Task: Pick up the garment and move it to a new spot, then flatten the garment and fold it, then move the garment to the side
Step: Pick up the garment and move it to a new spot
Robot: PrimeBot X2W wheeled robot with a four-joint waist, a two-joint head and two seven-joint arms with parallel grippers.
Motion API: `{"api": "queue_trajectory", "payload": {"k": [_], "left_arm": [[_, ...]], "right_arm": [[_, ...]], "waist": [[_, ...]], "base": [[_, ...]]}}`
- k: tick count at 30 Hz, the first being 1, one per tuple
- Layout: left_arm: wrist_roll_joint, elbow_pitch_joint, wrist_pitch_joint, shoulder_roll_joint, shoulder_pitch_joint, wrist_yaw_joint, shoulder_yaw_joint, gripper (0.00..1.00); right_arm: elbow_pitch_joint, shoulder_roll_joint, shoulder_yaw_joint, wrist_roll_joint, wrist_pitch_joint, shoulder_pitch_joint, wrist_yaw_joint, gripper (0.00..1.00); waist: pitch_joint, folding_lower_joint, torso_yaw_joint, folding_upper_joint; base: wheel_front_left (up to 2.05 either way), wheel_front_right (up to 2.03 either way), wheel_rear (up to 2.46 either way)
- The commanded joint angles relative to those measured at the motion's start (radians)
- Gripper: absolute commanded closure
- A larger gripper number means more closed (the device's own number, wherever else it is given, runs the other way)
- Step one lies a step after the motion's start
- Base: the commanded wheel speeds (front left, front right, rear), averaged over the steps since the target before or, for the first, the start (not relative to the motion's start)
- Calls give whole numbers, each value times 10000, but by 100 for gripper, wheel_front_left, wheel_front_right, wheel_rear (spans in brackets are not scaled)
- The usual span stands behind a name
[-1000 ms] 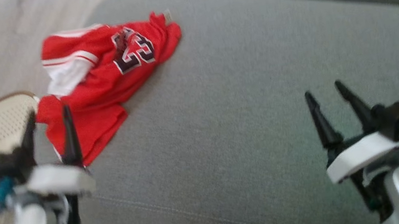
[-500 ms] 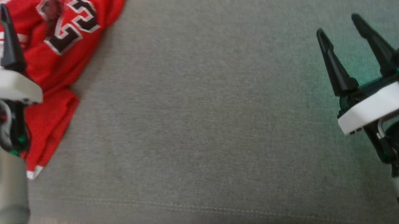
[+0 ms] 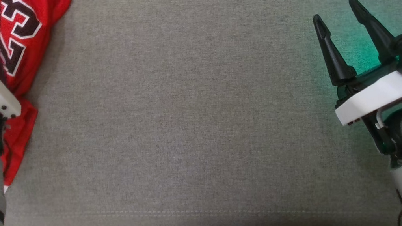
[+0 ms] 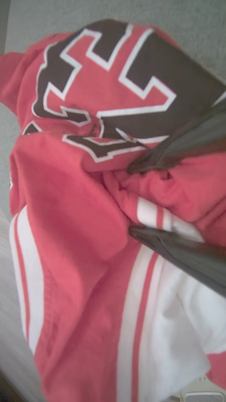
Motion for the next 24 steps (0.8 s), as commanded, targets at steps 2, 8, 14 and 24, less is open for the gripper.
{"api": "queue_trajectory", "payload": {"k": [2,8,14,24], "left_arm": [[-64,174,-147,690,-371,-93,144,100],[-132,255,-1060,817,-579,-213,26,100],[-29,-735,-1660,1132,-557,-260,-96,100],[294,-5404,-1686,1533,1743,-107,566,100]], "right_arm": [[-278,85,177,61,-130,-194,-7,0],[-131,154,65,63,-307,-145,-7,0],[50,297,-91,112,-553,105,-7,0],[154,609,-419,298,-724,1095,-7,0]], "waist": [[-25,-1,-14,0],[-421,-1,18,0],[-1344,-1,1,0],[-3264,-1,-238,0]], "base": [[0,0,0],[0,0,0],[0,0,0],[0,0,0]]}}
